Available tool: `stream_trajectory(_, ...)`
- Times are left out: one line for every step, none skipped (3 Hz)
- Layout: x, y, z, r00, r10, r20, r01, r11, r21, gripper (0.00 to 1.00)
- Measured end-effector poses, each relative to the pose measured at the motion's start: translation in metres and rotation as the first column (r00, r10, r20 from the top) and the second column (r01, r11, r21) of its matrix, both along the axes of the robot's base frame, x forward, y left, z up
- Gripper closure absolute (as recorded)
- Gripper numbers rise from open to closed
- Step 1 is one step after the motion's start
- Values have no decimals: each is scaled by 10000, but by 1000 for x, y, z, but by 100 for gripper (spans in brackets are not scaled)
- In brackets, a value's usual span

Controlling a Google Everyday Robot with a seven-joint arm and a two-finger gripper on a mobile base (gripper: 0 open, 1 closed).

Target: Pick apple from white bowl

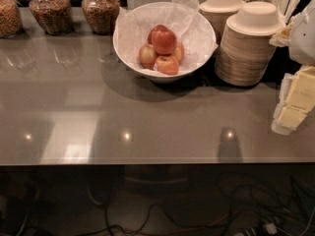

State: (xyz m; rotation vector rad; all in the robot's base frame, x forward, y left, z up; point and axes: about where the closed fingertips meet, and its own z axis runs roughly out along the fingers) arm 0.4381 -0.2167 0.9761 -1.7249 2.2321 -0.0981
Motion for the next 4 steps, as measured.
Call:
stream_trajectory(0, 0, 1, 10000, -7, 36, 7, 10000, 11, 0)
stream_trajectory(3, 2, -1, 9998, -49, 204, 45, 9998, 208, 0)
stream_trajectory(16, 12, -22, 9966, -396, 724, 280, 9876, 1548, 0)
stream_trajectory(44, 36, -37, 9880, -703, 1376, 245, 9506, 3096, 0)
